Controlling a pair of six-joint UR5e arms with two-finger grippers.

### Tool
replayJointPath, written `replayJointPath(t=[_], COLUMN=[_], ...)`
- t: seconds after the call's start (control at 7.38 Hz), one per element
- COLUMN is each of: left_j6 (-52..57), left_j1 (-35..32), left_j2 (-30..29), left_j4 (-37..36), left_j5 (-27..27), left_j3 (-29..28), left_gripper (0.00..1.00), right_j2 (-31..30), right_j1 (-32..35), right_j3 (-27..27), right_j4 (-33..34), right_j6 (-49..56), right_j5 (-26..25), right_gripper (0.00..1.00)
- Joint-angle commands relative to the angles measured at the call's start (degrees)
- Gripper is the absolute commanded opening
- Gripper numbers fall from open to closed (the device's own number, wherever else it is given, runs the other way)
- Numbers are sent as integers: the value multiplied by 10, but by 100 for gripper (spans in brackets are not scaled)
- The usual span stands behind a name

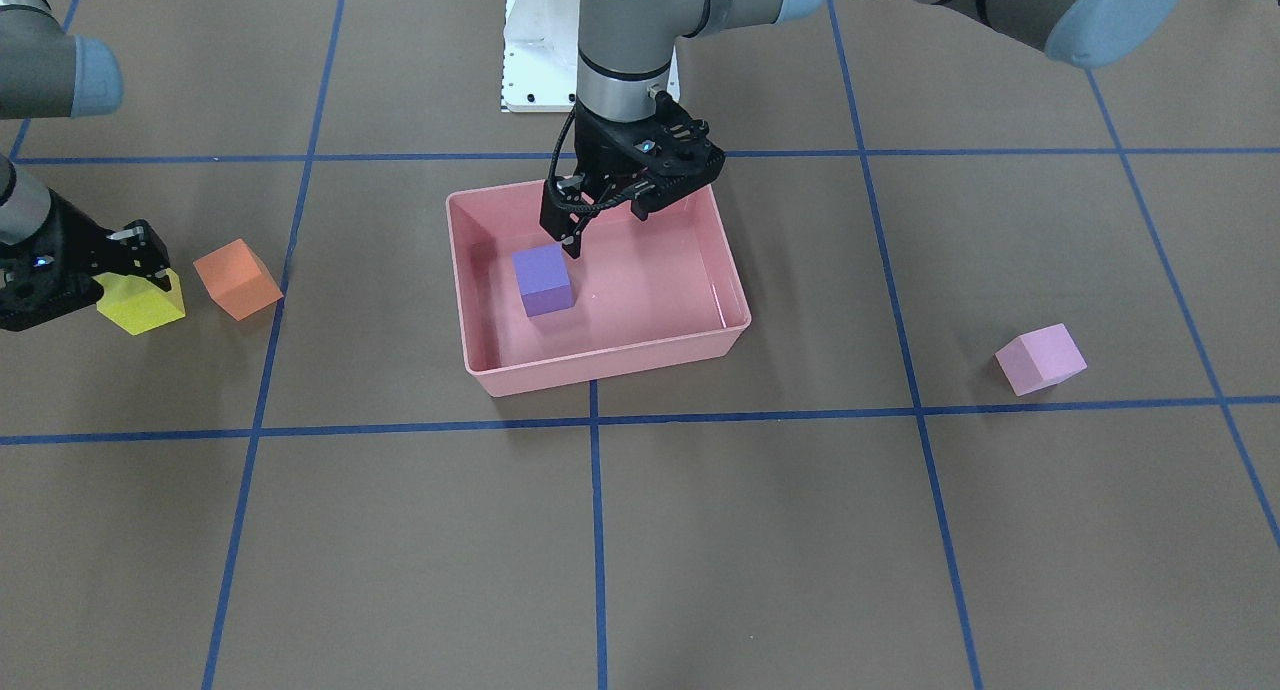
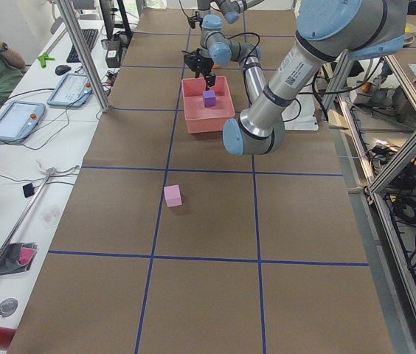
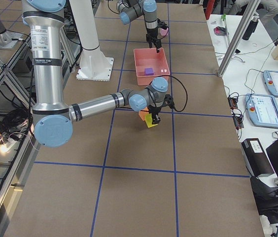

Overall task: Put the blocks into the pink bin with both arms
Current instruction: 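Grasp the yellow cube with the right gripper and lift it while the left arm withdraws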

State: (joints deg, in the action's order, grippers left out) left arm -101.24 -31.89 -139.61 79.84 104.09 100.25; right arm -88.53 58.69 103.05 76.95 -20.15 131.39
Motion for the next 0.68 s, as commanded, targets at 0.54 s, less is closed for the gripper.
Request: replayJointPath(t=[0.54], left_j6=[442], left_j1=[-195], left_j2=[255], left_j4=[9], left_j5=[87], left_j3=[110], left_gripper=[100], right_j2=[248], right_j1=[39], right_j3=[75], right_j4=[244], right_j6=[-189], right_j5=[91], right_gripper=[0])
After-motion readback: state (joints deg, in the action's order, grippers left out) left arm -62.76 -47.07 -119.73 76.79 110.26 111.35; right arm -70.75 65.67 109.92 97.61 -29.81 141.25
